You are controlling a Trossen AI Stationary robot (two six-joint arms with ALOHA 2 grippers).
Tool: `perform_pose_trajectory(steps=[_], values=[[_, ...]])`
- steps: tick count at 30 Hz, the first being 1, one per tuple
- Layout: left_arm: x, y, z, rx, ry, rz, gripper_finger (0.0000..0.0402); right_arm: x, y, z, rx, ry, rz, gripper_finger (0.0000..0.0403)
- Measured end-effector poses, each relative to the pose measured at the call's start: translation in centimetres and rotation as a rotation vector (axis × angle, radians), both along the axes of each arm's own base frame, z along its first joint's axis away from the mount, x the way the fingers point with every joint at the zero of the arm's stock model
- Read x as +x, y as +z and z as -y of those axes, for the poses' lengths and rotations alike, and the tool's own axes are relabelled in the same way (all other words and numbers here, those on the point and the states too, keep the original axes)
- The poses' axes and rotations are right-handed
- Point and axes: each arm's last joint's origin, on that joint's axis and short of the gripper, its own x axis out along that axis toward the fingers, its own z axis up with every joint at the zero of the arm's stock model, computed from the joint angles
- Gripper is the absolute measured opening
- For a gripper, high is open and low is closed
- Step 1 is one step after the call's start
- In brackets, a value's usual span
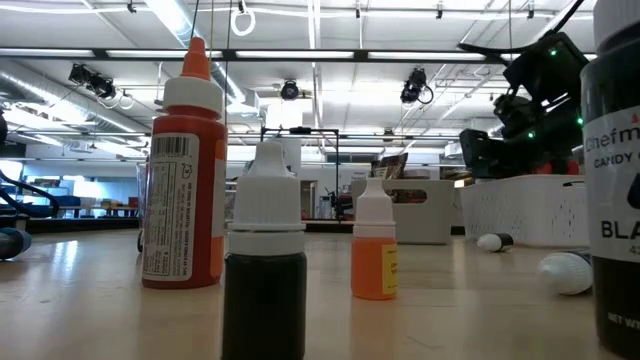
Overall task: Pick & Place Kitchen Items
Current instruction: Put the large blue food coloring bottle into the white bin, then put the large black food coloring bottle into the white bin
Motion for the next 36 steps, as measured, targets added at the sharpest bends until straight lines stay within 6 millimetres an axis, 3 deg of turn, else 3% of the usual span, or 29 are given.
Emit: perform_pose_trajectory(steps=[6, 15, 20, 24, 27, 30, 36], values=[[0.0, 0.0, 0.0, 0.000, 0.000, 0.000, 0.0236, 0.3, 0.1, 0.4, 0.000, 0.116, -0.094, 0.0096], [0.0, 0.0, 0.0, 0.002, 0.000, 0.000, 0.0236, 0.5, 0.5, 0.5, -0.047, 0.134, -0.124, 0.0140], [0.0, -0.1, 0.0, 0.003, 0.000, -0.010, 0.0236, 0.9, 2.5, 0.7, -0.185, 0.062, -0.063, 0.0172], [0.0, -0.1, 0.0, 0.004, 0.000, -0.011, 0.0236, 1.2, 4.9, 0.5, -0.295, 0.119, 0.085, 0.0189], [0.0, -0.2, 0.0, 0.005, 0.000, -0.021, 0.0236, 1.6, 6.2, -0.2, -0.347, 0.336, 0.242, 0.0193], [-0.1, -0.4, 0.0, 0.004, 0.001, -0.040, 0.0236, 2.3, 6.5, -1.2, -0.351, 0.691, 0.339, 0.0194], [0.0, -0.7, 0.0, -0.037, 0.009, -0.077, 0.0236, 2.7, 6.1, -3.7, -0.176, 1.309, 0.462, 0.0194]])
